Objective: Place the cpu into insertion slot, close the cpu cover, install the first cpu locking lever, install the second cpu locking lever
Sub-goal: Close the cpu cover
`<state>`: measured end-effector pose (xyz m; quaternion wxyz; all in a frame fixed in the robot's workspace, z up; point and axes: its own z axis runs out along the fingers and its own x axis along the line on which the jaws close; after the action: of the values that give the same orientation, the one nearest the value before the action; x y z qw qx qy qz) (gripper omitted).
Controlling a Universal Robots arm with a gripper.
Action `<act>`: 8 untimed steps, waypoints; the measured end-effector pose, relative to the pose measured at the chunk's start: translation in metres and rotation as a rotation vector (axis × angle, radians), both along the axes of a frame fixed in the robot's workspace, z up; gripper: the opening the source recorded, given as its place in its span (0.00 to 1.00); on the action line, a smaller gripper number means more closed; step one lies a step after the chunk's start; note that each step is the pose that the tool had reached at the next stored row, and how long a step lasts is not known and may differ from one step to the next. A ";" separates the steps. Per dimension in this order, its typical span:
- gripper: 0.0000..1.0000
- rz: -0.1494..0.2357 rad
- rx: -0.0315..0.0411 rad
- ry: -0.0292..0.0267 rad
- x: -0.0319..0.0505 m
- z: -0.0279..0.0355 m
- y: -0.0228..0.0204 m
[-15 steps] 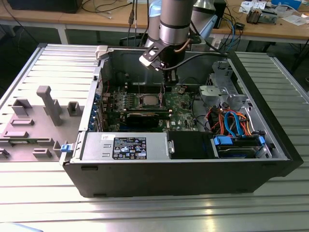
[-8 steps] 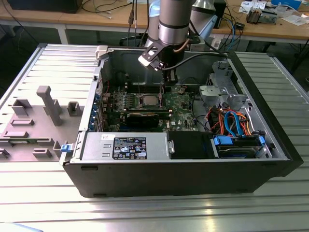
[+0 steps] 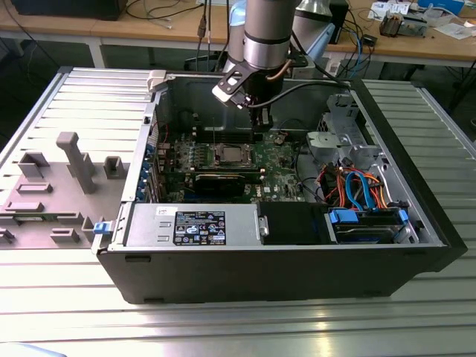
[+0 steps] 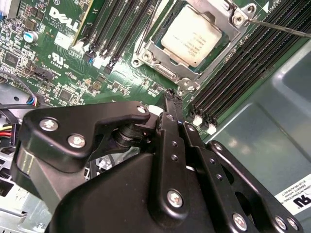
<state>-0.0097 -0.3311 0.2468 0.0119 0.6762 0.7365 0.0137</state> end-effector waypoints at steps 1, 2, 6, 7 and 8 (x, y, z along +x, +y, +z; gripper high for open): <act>0.11 0.000 0.0001 0.0000 -0.0002 0.0000 0.0000; 0.11 0.000 0.0001 0.0000 -0.0008 -0.0001 0.0000; 0.11 0.000 0.0004 0.0000 -0.0256 -0.0058 0.0000; 0.11 0.000 0.0003 0.0000 -0.0287 -0.0067 0.0000; 0.11 0.000 0.0004 0.0000 -0.0316 -0.0075 0.0000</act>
<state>-0.0413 -0.3311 0.2393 0.0117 0.6762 0.7365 0.0138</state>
